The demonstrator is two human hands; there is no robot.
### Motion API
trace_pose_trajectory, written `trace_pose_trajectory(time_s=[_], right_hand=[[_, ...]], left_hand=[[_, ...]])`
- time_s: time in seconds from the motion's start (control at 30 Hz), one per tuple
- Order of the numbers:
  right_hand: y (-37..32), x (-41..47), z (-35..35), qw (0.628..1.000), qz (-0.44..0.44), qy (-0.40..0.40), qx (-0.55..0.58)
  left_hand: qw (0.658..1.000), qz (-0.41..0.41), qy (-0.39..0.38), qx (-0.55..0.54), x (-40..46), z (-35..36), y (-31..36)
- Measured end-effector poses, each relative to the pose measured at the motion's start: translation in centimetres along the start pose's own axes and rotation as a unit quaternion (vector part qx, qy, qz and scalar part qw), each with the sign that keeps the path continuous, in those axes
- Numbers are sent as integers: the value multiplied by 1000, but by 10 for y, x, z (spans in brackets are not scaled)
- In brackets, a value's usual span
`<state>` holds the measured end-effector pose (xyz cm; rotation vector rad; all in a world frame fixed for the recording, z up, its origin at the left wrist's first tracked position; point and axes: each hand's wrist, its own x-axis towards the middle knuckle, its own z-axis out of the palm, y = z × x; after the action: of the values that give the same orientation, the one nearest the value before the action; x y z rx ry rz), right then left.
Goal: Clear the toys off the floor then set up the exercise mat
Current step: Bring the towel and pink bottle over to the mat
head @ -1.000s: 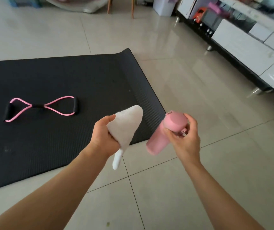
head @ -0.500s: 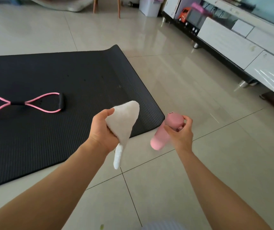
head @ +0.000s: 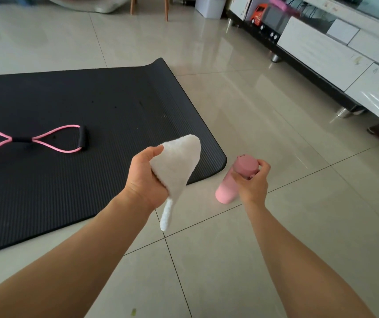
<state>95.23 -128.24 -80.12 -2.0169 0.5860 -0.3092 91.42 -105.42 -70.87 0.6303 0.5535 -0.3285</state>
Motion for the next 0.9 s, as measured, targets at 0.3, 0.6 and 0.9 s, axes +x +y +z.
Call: trace_pose_trajectory(time_s=[0.3, 0.6, 0.9], right_hand=[[-1, 3, -6, 999, 20, -41, 15], [-94, -52, 5, 968, -142, -114, 172], [-94, -62, 22, 952, -25, -279, 122]], left_hand=[[1000, -4, -3, 10, -2, 3, -1], [995, 2, -31, 91, -9, -1, 8], [978, 17, -31, 204, -13, -14, 25]])
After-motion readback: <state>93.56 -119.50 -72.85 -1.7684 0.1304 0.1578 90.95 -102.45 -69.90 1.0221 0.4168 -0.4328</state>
